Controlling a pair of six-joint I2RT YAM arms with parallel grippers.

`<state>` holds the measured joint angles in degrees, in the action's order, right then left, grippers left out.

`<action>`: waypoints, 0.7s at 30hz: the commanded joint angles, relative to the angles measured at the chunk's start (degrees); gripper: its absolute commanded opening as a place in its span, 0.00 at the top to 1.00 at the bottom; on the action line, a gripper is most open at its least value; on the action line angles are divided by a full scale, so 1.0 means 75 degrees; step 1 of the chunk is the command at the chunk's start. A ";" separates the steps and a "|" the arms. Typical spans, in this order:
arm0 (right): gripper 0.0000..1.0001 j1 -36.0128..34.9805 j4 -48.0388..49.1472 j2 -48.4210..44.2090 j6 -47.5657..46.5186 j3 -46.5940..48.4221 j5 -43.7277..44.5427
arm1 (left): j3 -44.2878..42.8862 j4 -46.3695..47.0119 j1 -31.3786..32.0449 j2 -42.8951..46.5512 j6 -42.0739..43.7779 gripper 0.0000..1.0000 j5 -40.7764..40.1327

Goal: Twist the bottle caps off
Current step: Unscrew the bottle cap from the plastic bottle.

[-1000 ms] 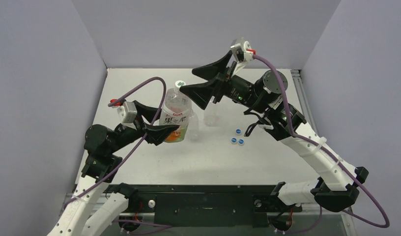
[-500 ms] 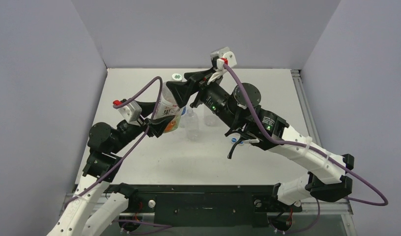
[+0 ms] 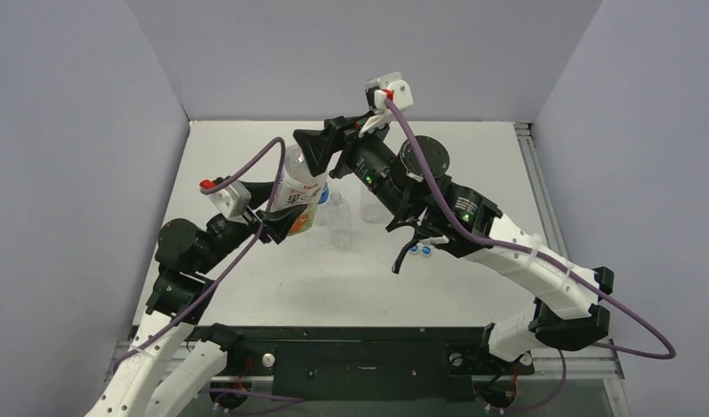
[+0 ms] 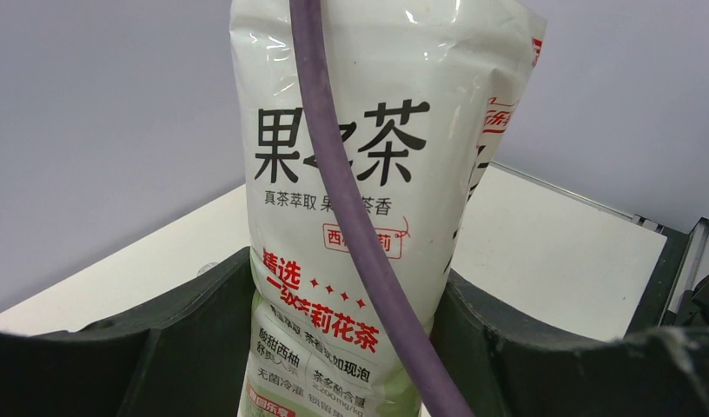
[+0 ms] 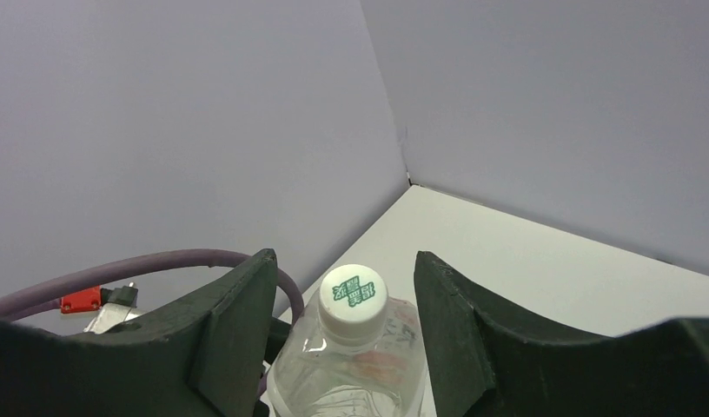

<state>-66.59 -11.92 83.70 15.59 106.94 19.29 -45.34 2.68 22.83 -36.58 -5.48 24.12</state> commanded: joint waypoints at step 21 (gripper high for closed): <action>0.76 0.0277 -0.0317 0.0262 0.0306 0.0374 -0.0525 | -0.0057 -0.0088 -0.0008 0.0170 0.0202 1.00 -0.0831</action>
<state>-65.28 -15.16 86.15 17.17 109.27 16.95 -45.25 2.57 22.83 -35.83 -5.23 24.01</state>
